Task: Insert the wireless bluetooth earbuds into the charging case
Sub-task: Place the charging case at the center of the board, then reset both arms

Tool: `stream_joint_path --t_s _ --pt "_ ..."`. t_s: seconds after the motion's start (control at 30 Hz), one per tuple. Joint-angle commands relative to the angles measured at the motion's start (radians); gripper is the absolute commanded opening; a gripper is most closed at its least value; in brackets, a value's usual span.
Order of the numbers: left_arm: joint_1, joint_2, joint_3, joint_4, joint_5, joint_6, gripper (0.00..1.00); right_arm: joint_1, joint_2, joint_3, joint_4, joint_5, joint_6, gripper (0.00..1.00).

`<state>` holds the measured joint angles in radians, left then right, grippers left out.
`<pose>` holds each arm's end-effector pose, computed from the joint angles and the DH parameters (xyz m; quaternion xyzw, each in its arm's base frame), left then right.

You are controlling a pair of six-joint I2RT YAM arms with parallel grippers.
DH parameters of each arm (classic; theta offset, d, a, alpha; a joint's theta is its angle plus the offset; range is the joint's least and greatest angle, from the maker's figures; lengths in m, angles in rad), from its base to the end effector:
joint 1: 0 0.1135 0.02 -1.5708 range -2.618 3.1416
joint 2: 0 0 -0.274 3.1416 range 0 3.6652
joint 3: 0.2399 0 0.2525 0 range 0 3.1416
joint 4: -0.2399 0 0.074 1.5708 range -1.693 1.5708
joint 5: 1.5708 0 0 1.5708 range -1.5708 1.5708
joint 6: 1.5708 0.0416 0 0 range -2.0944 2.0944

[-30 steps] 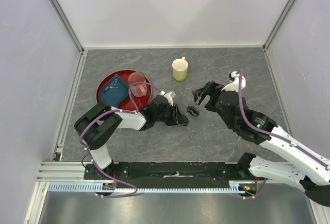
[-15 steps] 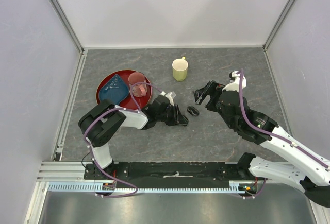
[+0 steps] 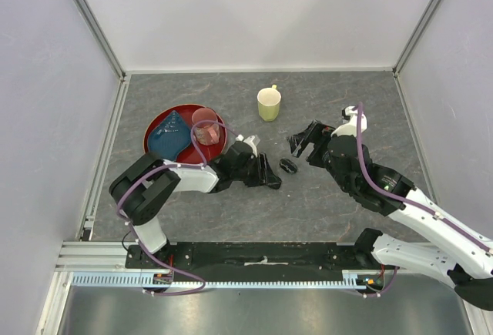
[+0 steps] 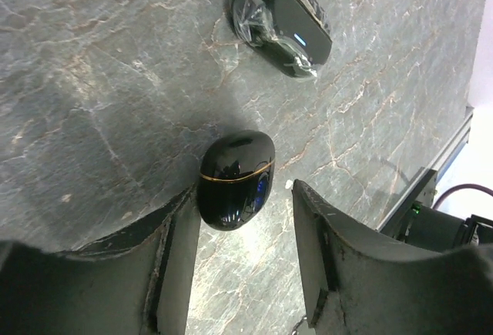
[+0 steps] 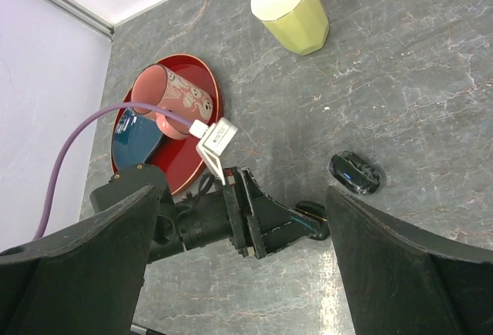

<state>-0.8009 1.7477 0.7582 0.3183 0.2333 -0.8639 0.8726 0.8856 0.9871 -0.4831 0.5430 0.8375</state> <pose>0.2316 -0.2527 0.1400 0.0224 0.8956 -0.3899 0.2132 0.1362 0.1289 0.3694 0.1362 0.8005 0.2615 0.5217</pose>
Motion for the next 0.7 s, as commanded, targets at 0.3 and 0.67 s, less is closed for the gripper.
stream_joint_path --t_s 0.3,0.67 --pt "-0.009 -0.226 -0.046 -0.169 -0.230 0.132 0.63 -0.024 0.018 -0.010 0.000 0.012 -0.041 0.96" --pt "-0.023 -0.681 -0.148 -0.294 -0.578 0.321 0.88 -0.289 0.085 -0.048 -0.052 -0.053 -0.158 0.98"
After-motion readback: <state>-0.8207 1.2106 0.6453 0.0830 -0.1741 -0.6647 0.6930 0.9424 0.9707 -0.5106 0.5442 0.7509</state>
